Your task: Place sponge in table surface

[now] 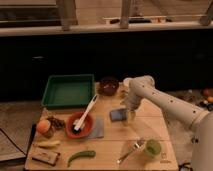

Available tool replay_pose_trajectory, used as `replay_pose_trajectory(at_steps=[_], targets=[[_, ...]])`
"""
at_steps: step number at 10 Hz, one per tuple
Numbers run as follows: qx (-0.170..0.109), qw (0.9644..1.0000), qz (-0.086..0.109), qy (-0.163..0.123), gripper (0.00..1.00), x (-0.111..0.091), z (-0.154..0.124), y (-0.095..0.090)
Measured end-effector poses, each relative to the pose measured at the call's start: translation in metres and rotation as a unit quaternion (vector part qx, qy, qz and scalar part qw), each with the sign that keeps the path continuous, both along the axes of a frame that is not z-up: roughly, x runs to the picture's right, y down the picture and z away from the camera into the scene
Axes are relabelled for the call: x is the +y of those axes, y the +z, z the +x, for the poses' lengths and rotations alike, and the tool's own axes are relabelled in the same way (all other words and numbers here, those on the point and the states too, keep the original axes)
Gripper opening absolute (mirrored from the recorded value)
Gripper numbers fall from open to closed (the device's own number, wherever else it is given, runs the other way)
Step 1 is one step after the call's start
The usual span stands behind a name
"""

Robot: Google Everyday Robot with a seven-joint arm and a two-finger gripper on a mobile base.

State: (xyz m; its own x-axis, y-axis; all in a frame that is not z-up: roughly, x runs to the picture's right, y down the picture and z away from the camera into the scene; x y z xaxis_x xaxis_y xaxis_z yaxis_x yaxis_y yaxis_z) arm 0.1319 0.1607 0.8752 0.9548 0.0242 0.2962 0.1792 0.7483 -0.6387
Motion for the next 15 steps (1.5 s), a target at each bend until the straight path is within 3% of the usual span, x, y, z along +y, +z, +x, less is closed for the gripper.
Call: replay_pose_trajectory(at_steps=[4, 11, 13, 15], targets=[[-0.005, 1.0, 0.001, 0.002, 0.77, 0.008, -0.01, 0.015], [-0.017, 0.9998, 0.009, -0.001, 0.08, 0.011, -0.019, 0.016], [-0.018, 0.9998, 0.007, -0.003, 0.0, 0.011, -0.019, 0.015], [-0.037, 0.9992, 0.007, -0.008, 0.0, 0.0, -0.018, 0.005]])
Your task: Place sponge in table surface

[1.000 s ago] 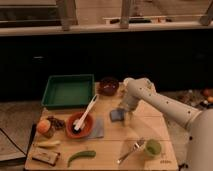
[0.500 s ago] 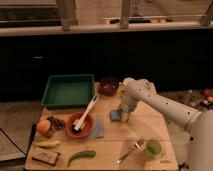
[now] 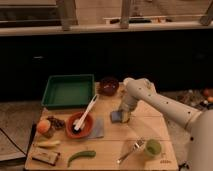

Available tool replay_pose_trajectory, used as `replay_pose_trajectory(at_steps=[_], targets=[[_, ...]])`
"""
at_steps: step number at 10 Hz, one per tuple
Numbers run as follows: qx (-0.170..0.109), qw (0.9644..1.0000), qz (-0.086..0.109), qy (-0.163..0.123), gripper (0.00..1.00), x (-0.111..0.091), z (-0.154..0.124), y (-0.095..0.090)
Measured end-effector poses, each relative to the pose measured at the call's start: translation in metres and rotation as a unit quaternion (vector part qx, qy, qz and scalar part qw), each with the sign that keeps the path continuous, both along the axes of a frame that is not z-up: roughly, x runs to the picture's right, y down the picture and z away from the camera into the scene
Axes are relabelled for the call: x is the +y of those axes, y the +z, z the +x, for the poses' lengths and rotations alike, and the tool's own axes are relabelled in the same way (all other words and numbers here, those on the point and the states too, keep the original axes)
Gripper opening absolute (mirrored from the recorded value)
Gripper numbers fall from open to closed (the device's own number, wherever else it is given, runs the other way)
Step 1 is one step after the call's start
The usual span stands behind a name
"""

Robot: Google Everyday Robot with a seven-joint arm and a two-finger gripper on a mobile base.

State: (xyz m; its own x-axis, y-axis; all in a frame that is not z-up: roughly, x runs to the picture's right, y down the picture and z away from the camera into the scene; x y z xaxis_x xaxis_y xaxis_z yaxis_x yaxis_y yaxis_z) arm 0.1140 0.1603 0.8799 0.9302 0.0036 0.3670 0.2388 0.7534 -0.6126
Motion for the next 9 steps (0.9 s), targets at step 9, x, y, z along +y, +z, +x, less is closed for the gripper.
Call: replay_pose_trajectory(at_steps=[9], targets=[[-0.116, 0.9909, 0.043, -0.054, 0.0, -0.083, 0.0, -0.092]])
